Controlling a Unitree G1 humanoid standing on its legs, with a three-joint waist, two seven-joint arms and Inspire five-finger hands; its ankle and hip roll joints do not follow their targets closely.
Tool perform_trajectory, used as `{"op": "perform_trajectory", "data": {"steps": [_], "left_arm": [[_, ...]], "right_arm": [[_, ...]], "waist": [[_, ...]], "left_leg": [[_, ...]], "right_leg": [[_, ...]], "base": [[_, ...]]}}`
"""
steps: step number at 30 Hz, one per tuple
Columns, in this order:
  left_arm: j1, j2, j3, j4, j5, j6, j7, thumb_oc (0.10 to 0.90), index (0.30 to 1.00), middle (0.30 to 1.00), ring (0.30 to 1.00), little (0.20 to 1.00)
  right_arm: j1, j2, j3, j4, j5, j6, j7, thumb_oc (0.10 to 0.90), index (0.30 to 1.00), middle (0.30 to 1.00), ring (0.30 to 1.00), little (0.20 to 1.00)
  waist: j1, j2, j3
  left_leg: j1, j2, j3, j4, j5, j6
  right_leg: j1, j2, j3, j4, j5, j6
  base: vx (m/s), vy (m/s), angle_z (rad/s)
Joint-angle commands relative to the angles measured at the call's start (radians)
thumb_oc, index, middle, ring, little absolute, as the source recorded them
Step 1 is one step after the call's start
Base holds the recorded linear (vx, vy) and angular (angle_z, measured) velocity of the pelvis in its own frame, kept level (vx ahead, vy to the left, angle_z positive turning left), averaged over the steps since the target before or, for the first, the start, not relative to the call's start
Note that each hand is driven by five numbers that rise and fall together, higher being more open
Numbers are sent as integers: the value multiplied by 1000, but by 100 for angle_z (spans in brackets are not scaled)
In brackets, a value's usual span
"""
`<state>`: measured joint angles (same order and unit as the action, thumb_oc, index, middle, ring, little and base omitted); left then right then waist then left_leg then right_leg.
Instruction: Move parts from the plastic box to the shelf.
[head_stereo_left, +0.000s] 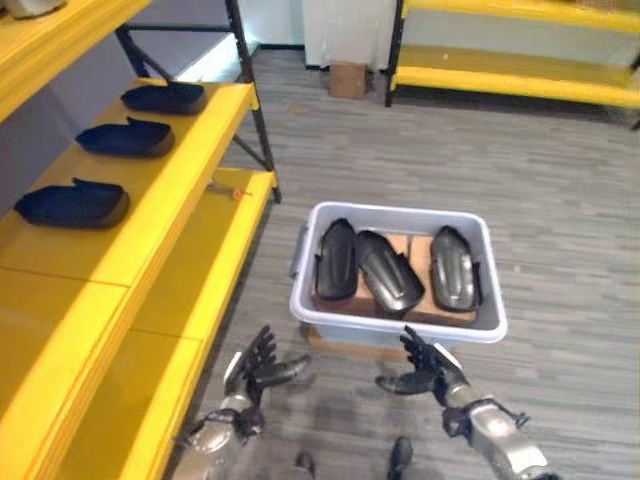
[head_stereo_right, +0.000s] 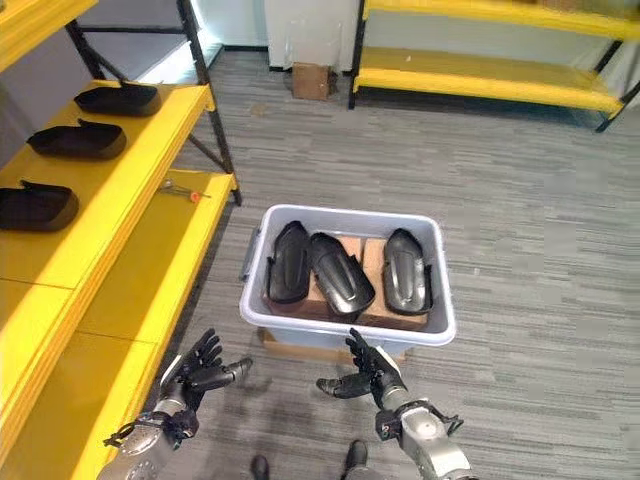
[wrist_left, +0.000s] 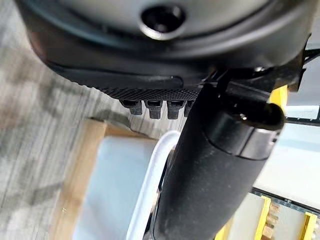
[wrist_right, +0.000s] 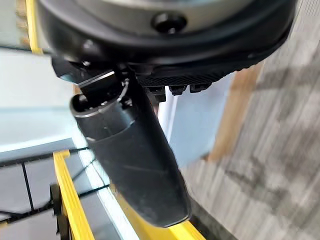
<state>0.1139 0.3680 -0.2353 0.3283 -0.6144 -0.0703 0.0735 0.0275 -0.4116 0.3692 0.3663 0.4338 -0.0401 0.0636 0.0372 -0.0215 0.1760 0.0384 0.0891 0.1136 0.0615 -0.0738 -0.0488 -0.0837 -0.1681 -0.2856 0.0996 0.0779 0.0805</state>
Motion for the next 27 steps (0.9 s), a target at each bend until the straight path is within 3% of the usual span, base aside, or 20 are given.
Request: {"op": "perform_trajectory", "data": {"steps": [1,8,9,10,11,13,14,15,16,17,19,21,22,27], "left_arm": [[-26,13,17,-39,12,-71,-17,900,1000,1000,1000,1000],[-22,4,24,-35,-2,-70,-18,900,1000,1000,1000,1000],[-22,0,24,-33,-4,-69,-19,900,1000,1000,1000,1000],[-22,-5,19,-38,-10,-68,-20,900,1000,1000,1000,1000],[-23,-5,19,-38,-10,-68,-20,900,1000,1000,1000,1000],[-22,-7,13,-41,-16,-66,-24,900,1000,1000,1000,1000],[-21,-7,13,-41,-17,-65,-24,900,1000,1000,1000,1000],[-19,-8,9,-43,-19,-62,-21,900,1000,1000,1000,1000],[-22,-12,6,-39,-20,-61,-21,900,1000,1000,1000,1000],[-22,-12,6,-38,-20,-61,-21,900,1000,1000,1000,1000],[-22,-10,5,-36,-18,-63,-20,900,1000,1000,1000,1000],[-17,-7,5,-37,-10,-64,-19,900,1000,1000,1000,1000],[-13,0,5,-43,1,-67,-20,900,1000,1000,1000,1000],[-10,8,6,-39,3,-67,-34,900,1000,1000,1000,1000]], "right_arm": [[-9,7,7,-68,19,-78,12,900,1000,1000,1000,1000],[-16,0,17,-62,26,-82,13,900,1000,1000,1000,1000],[-18,-1,19,-61,27,-83,12,900,1000,1000,1000,1000],[-23,-11,24,-60,27,-87,7,900,1000,1000,1000,1000],[-23,-10,24,-60,27,-87,7,900,1000,1000,1000,1000],[-23,-24,22,-69,27,-90,9,900,1000,1000,1000,1000],[-23,-28,22,-68,25,-89,6,900,1000,1000,1000,1000],[-21,-30,23,-72,21,-88,0,900,1000,1000,1000,1000],[-21,-30,19,-67,19,-90,-6,900,1000,1000,1000,1000],[-21,-30,19,-67,19,-90,-6,900,1000,1000,1000,1000],[-19,-29,12,-67,21,-96,-11,900,1000,1000,1000,1000],[-9,-30,5,-64,19,-100,-13,900,1000,1000,1000,1000],[-10,-30,-1,-60,22,-103,-14,900,1000,1000,1000,1000],[7,-11,-8,-65,22,-93,1,900,1000,1000,1000,1000]], "waist": [[11,17,-58],[20,18,-64],[24,15,-59],[42,7,-32],[39,5,-35],[55,-4,1],[55,-8,5],[53,-8,10],[56,-9,16],[57,-9,16],[54,-12,10],[56,-8,-4],[61,4,-8],[54,7,-29]], "left_leg": [[36,70,-21,27,23,-10],[11,112,-22,94,83,-38],[-20,119,-30,161,107,-44],[-101,117,-57,337,164,-51],[-106,115,-60,336,167,-50],[-175,101,-87,494,205,-51],[-190,97,-89,511,211,-47],[-205,109,-76,490,212,-42],[-225,112,-67,400,173,-36],[-225,111,-66,399,173,-36],[-211,122,-62,240,149,-32],[-215,138,-81,76,184,-45],[-223,148,-106,21,230,-58],[-166,129,-71,5,184,-49]], "right_leg": [[-68,-12,-38,76,-62,43],[-51,42,-36,58,-95,10],[-37,52,-33,44,-100,-2],[2,70,-28,16,-112,-29],[-1,68,-30,14,-110,-29],[34,75,-33,2,-121,-55],[38,76,-36,-2,-125,-59],[44,76,-43,-7,-132,-61],[56,74,-44,-17,-135,-52],[56,74,-43,-17,-135,-52],[64,71,-39,-22,-138,-38],[74,71,-31,-31,-143,-29],[86,70,-23,-25,-152,-25],[103,41,-15,-12,-146,-4]], "base": [[95,-164,-7],[47,-120,-6],[-6,-164,-10],[-9,-161,-9],[-26,-160,-9],[-17,-101,-26],[-2,-69,-29],[32,-5,-7],[30,14,16],[66,60,32],[98,95,33],[151,169,41],[163,222,40],[114,157,-40]]}}
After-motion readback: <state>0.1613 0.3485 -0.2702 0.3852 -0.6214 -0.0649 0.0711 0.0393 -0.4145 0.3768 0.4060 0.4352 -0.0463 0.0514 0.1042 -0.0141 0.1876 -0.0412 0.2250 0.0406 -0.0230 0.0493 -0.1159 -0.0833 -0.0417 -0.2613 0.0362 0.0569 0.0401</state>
